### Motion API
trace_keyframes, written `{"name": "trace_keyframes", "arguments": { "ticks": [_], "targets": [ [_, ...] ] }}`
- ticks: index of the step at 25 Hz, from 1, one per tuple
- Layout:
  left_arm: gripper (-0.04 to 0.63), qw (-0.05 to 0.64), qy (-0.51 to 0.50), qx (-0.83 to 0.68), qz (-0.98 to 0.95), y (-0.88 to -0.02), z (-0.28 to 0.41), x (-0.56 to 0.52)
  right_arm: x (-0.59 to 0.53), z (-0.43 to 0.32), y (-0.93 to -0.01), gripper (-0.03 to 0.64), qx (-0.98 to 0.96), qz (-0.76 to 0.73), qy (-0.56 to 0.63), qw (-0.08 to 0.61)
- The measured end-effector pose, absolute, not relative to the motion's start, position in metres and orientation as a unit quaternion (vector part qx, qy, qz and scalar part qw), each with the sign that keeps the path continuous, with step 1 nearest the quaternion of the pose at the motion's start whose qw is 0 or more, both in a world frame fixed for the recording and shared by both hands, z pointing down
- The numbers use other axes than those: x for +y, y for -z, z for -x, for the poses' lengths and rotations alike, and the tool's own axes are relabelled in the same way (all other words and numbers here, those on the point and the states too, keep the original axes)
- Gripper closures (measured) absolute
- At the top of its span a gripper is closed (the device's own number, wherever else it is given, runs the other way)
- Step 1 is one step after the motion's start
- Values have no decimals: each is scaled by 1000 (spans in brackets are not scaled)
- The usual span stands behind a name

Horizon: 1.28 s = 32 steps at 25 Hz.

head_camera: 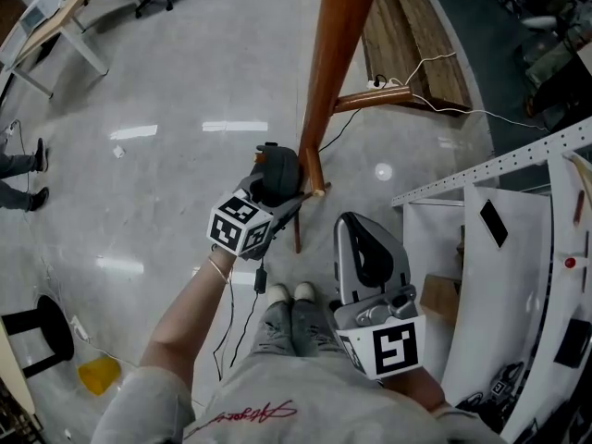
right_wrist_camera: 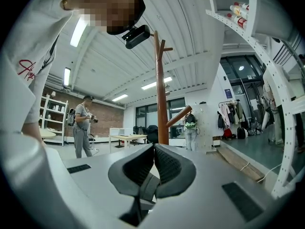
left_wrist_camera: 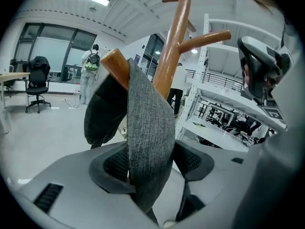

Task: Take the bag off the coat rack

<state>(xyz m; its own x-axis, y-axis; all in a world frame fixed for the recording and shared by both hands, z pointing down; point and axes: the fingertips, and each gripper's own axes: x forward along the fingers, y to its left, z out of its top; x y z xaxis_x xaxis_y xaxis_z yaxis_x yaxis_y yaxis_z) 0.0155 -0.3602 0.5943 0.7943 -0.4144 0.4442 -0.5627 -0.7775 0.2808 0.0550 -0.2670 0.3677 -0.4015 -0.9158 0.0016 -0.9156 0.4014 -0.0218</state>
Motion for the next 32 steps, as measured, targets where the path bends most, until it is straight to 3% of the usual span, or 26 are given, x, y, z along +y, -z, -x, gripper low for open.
{"name": "trace_keyframes", "arguments": {
  "ticks": [3,6,11,17,32],
  "targets": [
    [323,190,-197,-250,-929,-598,-19,-358,-268,-54,-370,597,838,546,13,2],
    [422,176,-200,-242,-933,-598,-24,-356,-268,-53,-371,597,838,545,14,2],
    [459,171,-199,-228,-938,-598,-25,-355,-269,-55,-376,597,836,549,20,-2],
    [552,159,-188,-221,-944,-595,-25,-354,-273,-56,-377,597,834,551,23,-3],
    [568,156,-170,-229,-946,-575,-30,-352,-268,-60,-374,597,833,552,20,-4]
  ]
}}
